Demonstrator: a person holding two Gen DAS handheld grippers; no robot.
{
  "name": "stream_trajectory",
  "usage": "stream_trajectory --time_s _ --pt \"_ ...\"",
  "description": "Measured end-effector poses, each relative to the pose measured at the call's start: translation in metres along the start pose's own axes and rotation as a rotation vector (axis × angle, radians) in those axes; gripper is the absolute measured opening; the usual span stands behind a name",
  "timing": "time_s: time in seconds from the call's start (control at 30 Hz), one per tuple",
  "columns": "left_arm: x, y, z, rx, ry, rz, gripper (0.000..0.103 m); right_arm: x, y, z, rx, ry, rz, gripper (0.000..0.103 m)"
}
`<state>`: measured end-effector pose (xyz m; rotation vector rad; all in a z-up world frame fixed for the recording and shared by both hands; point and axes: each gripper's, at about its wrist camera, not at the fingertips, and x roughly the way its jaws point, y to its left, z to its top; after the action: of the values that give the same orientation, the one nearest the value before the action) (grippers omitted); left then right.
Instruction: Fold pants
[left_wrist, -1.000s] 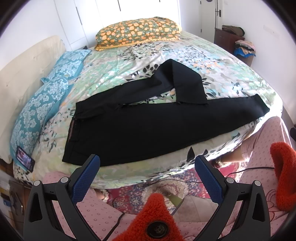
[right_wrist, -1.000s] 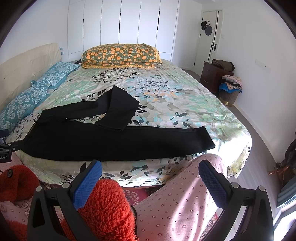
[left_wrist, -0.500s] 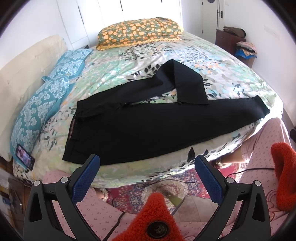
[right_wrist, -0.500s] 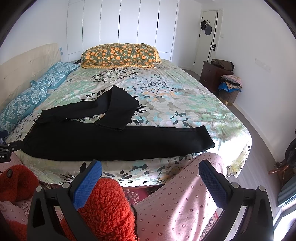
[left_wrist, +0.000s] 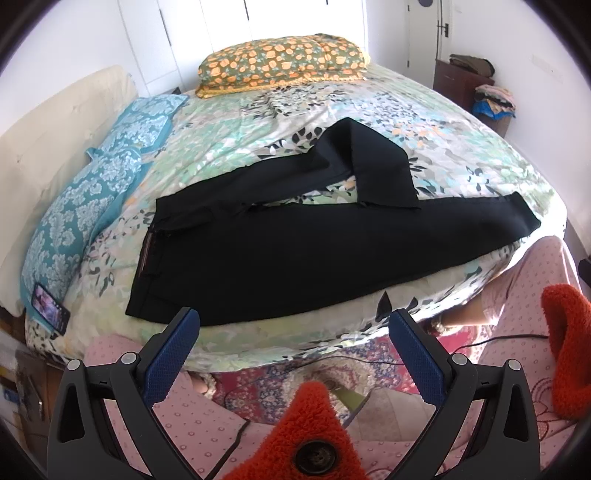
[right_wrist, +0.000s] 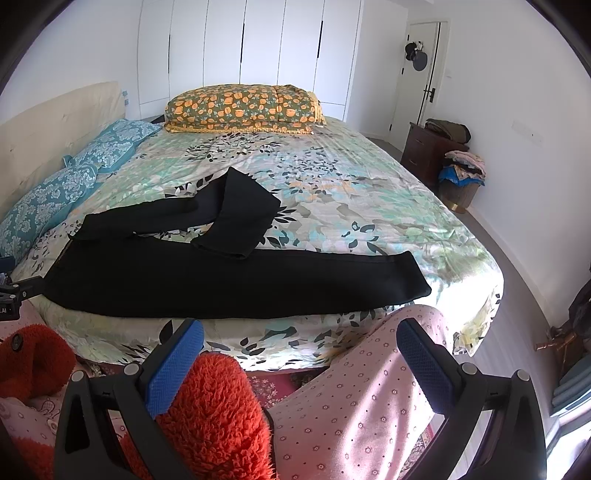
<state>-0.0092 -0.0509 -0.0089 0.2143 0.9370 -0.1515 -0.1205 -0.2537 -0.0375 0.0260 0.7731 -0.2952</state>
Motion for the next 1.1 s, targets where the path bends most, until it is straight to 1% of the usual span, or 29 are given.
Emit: stream_trajectory --time_s 0.5,1.1 --pt "0.004 0.006 -0.002 -0.033 0.013 0.011 0.102 0.008 0.013 0.005 -0.053 0.02 0.017 0.103" --pt "0.018 0.019 -0.004 -0.087 0.053 0.023 0.102 0.025 0.031 0.014 -0.126 0.06 0.04 0.103"
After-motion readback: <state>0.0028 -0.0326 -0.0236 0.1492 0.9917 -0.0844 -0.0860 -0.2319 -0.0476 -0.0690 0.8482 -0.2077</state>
